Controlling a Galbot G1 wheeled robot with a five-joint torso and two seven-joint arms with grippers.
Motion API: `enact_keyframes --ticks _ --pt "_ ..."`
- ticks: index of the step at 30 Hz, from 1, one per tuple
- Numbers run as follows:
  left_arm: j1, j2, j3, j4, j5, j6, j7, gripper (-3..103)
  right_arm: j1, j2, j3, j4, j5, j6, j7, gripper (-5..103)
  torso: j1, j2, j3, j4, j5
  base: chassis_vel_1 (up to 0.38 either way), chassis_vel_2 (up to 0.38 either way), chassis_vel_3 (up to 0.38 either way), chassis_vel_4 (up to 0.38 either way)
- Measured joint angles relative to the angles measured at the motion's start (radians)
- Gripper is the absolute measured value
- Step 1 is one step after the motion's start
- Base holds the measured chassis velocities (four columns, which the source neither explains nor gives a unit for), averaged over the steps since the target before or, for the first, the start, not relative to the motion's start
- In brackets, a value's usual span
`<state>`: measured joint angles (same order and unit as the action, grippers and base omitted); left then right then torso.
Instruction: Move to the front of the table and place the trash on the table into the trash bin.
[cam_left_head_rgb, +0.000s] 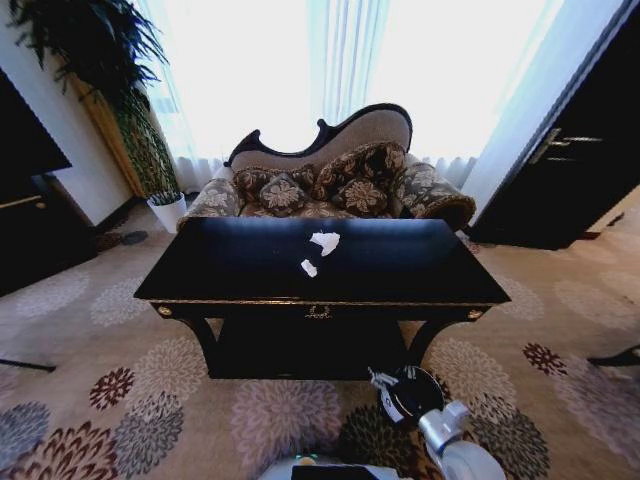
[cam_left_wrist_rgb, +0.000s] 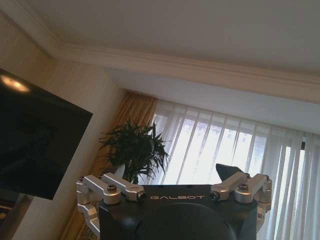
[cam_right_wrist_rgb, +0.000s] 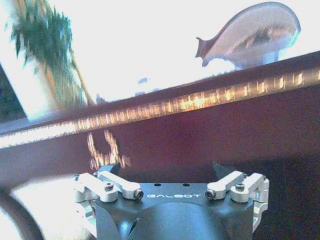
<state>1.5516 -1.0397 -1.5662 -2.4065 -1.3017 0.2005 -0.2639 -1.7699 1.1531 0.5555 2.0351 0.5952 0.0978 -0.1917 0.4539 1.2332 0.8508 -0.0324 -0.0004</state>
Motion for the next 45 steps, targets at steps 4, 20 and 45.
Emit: enact_keyframes --ticks 4,20,45 --pt "0.0 0.005 -0.001 0.009 -0.003 0.0 0.0 100 -0.018 0.046 0.03 0.091 0.008 0.013 0.03 100 0.0 0.0 0.0 -0.0002 0.0 0.0 0.0 0.0 0.0" --pt "0.035 -0.044 0.008 -0.019 0.028 0.003 0.015 100 0.187 -0.15 0.139 0.224 0.089 -0.066 0.165 100 0.0 0.0 0.0 0.0001 0.0004 0.0 0.0 0.0 0.0" --pt "0.003 -0.044 0.135 -0.023 0.111 0.018 0.013 100 0.574 -0.452 -0.02 0.126 0.218 -0.249 0.354 100 0.0 0.0 0.0 -0.0001 0.0004 0.0 0.0 0.0 0.0"
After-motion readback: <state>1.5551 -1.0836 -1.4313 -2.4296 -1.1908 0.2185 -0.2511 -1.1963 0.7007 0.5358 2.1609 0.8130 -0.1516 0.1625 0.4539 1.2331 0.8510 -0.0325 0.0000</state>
